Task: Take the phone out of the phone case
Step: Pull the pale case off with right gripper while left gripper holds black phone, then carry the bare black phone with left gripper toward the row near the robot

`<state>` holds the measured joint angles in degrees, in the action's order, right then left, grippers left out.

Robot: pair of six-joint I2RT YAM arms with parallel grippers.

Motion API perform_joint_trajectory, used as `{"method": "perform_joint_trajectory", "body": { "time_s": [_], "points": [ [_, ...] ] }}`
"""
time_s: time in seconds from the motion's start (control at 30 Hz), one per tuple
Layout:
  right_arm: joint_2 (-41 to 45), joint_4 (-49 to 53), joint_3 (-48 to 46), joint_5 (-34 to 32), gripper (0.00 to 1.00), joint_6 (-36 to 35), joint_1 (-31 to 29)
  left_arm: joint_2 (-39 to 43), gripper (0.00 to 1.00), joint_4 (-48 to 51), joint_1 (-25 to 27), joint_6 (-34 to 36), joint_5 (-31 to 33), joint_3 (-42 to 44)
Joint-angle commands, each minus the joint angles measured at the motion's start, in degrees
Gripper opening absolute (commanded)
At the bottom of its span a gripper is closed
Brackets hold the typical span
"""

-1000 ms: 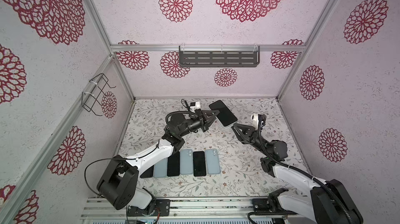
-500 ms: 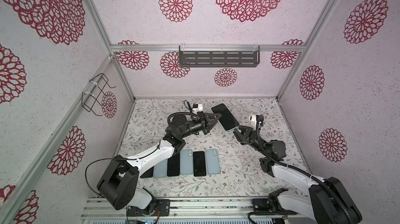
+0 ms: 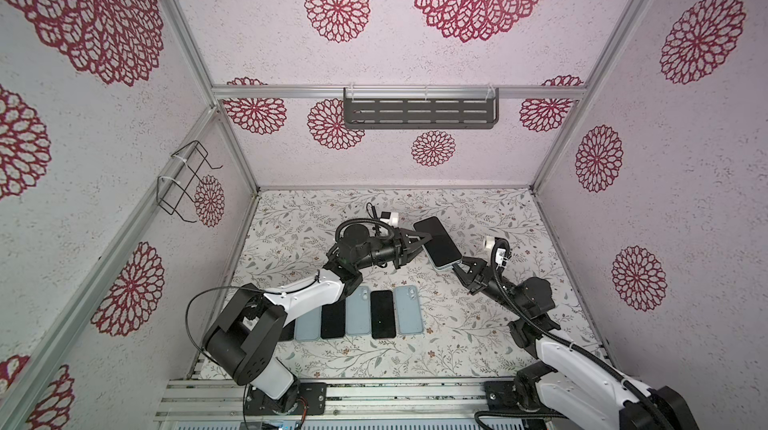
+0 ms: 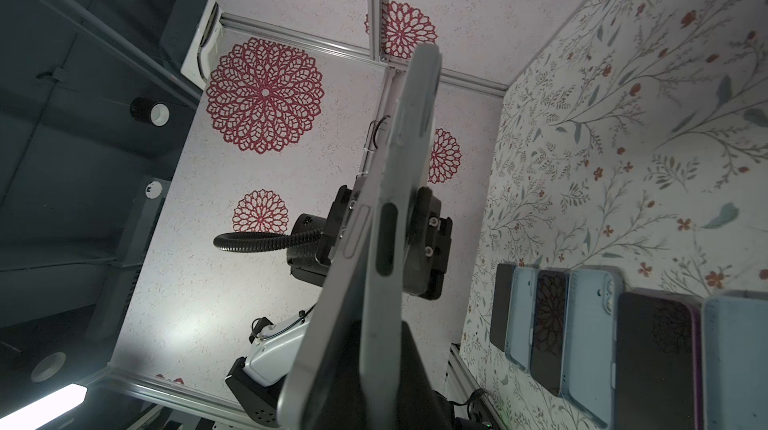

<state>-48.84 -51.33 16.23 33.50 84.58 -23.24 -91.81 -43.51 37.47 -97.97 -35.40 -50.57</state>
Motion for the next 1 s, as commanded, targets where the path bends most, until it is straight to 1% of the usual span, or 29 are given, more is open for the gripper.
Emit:
{"method": "perform_joint_trajectory", "body": {
  "time_s": [0.0, 0.07, 0.27, 0.37, 0.5, 0.63, 0.73, 0.8, 0.9, 0.97],
  "points": [
    [5.59, 8.87, -0.48, -2.37, 0.0, -5.95, -0.05, -2.58, 0.38, -1.22, 0.91, 3.47, 0.11, -0.63],
    [7.67, 10.6, -2.19, -3.55, 0.0, -5.87, -0.09, -4.22, 0.44, -0.91, 1.52, 4.24, 0.24, -1.64],
    [12.79, 15.98, -6.58, -7.28, 0.0, -5.93, -0.09, -8.33, 0.51, -2.47, 1.99, 4.27, 0.67, -2.52],
    [15.97, 19.27, -8.06, -9.42, 0.0, -5.87, -0.05, -8.39, 0.56, -0.66, 1.65, 6.25, 1.62, -2.47],
    [19.77, 25.25, -8.78, -12.54, 0.0, -6.3, -0.05, -7.25, 0.6, 8.77, 1.37, 12.43, 3.41, -3.97],
    [21.4, 26.57, -10.31, -13.84, 0.0, -5.29, -0.05, -6.95, 0.62, 16.95, 1.11, 16.96, 4.7, -6.16],
    [21.85, 27.02, -11.18, -14.37, 0.0, -5.0, -0.06, -5.81, 0.67, 21.44, 0.94, 19.94, 6.34, -7.18],
    [22.04, 27.08, -11.63, -14.58, 0.0, -4.79, -0.05, -4.64, 0.69, 25.46, 1.3, 23.17, 7.41, -8.81],
    [21.97, 27.99, -11.84, -14.9, 0.0, -4.78, -0.07, -2.52, 0.71, 34.38, 3.03, 30.59, 9.18, -12.69],
    [21.65, 27.64, -12.01, -14.97, 0.0, -5.03, -0.06, -1.47, 0.72, 40.7, 4.65, 36.78, 10.32, -15.87]
  ]
}}
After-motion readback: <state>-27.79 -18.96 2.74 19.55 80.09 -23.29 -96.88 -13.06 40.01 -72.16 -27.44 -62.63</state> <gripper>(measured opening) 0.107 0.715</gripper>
